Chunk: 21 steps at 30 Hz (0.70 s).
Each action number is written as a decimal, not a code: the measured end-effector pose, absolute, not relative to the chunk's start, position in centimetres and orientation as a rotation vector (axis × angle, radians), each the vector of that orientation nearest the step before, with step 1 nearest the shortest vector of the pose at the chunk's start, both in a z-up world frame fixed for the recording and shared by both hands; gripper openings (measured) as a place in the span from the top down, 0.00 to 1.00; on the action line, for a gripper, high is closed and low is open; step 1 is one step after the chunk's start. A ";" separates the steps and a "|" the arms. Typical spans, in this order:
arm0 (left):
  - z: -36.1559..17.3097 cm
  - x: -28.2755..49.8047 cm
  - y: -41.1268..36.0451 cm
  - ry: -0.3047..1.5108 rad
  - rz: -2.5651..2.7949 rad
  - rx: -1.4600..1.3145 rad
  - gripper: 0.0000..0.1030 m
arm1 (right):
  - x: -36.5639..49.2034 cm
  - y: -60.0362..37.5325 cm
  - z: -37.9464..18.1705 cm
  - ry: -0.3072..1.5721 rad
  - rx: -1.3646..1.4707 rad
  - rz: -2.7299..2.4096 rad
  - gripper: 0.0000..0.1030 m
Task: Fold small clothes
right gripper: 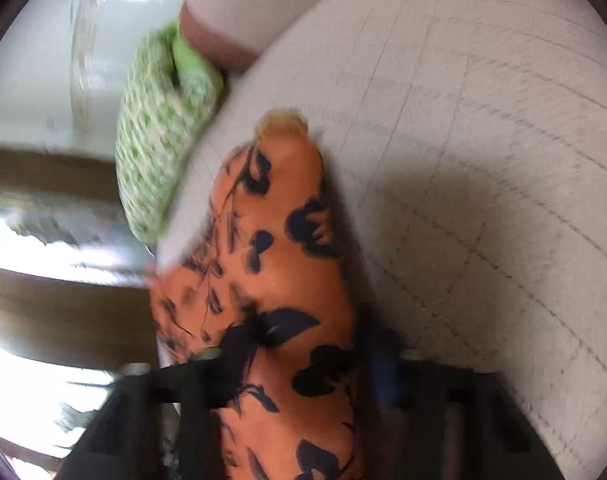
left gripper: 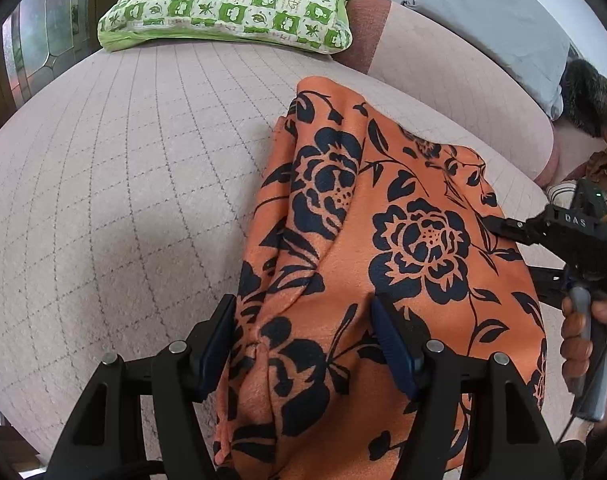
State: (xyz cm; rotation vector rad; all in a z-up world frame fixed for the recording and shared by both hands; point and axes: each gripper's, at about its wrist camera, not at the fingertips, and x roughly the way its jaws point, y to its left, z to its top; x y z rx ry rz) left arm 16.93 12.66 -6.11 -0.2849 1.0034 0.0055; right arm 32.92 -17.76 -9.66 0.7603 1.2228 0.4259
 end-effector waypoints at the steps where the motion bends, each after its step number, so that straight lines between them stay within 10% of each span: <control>1: -6.1 16.9 12.7 1.002 0.007 -0.288 0.32 | 32.4 -17.4 -8.7 1.201 0.702 0.417 0.57; 10: -6.3 16.7 12.5 0.994 0.018 -0.280 0.32 | 24.4 -14.8 1.6 0.977 0.318 0.403 0.37; 21: -4.5 14.8 14.2 0.921 0.021 -0.308 0.33 | 22.2 -11.3 -2.0 1.136 0.263 0.511 0.30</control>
